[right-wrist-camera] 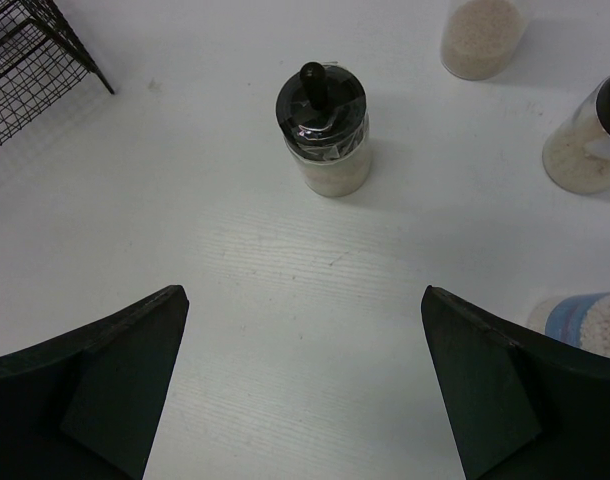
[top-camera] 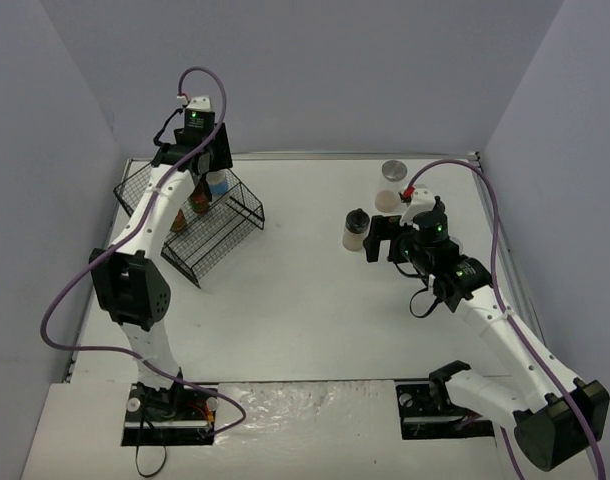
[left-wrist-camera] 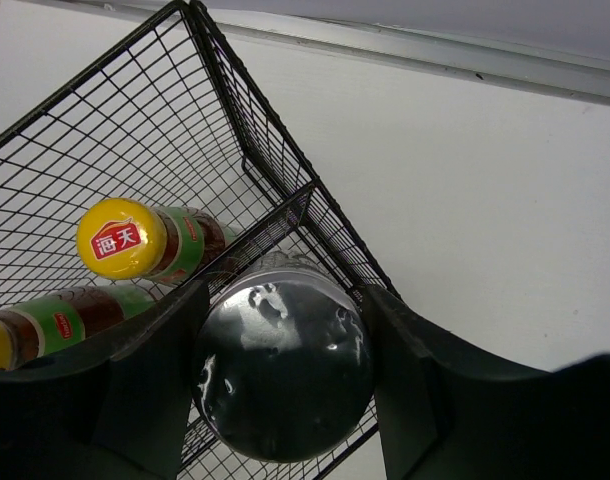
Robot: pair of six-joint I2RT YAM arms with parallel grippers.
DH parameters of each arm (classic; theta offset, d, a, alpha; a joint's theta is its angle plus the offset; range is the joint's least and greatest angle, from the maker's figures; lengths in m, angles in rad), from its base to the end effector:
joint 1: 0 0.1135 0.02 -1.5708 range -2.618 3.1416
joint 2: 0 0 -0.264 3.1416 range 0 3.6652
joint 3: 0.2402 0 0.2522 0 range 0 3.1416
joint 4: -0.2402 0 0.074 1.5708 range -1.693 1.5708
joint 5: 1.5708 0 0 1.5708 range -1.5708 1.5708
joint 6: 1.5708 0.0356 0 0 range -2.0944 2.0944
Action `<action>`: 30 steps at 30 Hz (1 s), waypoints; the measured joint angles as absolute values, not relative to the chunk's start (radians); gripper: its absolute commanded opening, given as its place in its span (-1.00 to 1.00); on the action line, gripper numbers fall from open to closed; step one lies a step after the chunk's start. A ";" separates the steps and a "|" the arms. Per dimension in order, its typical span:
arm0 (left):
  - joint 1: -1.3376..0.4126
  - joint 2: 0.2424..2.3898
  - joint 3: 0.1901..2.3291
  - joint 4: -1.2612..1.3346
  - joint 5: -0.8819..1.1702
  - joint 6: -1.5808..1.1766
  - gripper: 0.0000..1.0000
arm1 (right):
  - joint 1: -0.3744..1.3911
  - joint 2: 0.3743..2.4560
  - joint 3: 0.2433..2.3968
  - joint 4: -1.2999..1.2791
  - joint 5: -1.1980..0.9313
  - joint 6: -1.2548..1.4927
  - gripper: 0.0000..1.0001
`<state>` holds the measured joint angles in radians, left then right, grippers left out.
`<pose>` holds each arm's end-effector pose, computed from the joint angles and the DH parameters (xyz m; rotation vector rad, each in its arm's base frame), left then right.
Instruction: Organize the condiment bottles
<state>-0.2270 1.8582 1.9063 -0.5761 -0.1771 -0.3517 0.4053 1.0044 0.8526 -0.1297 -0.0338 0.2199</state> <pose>0.4212 -0.0908 0.3834 -0.2367 2.0805 -0.1648 0.2153 0.0937 0.3281 -0.1976 1.8675 0.4644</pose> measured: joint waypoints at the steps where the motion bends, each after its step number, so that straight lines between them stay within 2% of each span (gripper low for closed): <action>1: -0.227 1.860 1.895 -0.564 -0.181 -0.353 -1.00 | 0.405 1.003 0.849 -0.130 -0.034 0.220 1.00; 4: -0.227 1.872 1.872 -0.528 -0.186 -0.359 -0.96 | 0.405 0.998 0.841 -0.130 -0.034 0.220 1.00; 8: -0.227 1.887 1.835 -0.478 -0.184 -0.379 -0.68 | 0.405 0.990 0.831 -0.128 -0.034 0.220 1.00; 12: -0.227 1.895 1.770 -0.437 -0.184 -0.391 -0.61 | 0.405 0.989 0.825 -0.124 -0.033 0.220 1.00; 15: -0.227 1.916 1.754 -0.422 -0.184 -0.398 -0.43 | 0.405 0.989 0.824 -0.124 -0.033 0.220 1.00; 16: -0.227 1.924 1.751 -0.420 -0.184 -0.399 -0.33 | 0.405 0.989 0.824 -0.123 -0.033 0.220 1.00; 17: -0.227 1.930 1.749 -0.415 -0.184 -0.402 -0.11 | 0.405 0.989 0.823 -0.123 -0.033 0.220 1.00; 20: -0.227 1.935 1.741 -0.398 -0.182 -0.405 0.37 | 0.405 0.989 0.818 -0.123 -0.033 0.220 1.00; 24: -0.227 1.935 1.737 -0.407 -0.184 -0.406 0.79 | 0.405 0.989 0.818 -0.123 -0.033 0.220 1.00; 26: -0.227 1.934 1.737 -0.410 -0.182 -0.408 0.94 | 0.405 0.989 0.818 -0.123 -0.032 0.220 1.00; 30: -0.228 1.927 1.737 -0.408 -0.175 -0.414 0.94 | 0.405 0.989 0.818 -0.123 -0.011 0.222 1.00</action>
<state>-0.2279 1.9266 1.7374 -0.4082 -0.1751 -0.4135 0.4053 0.9886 0.8177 -0.1231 -0.0112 0.2224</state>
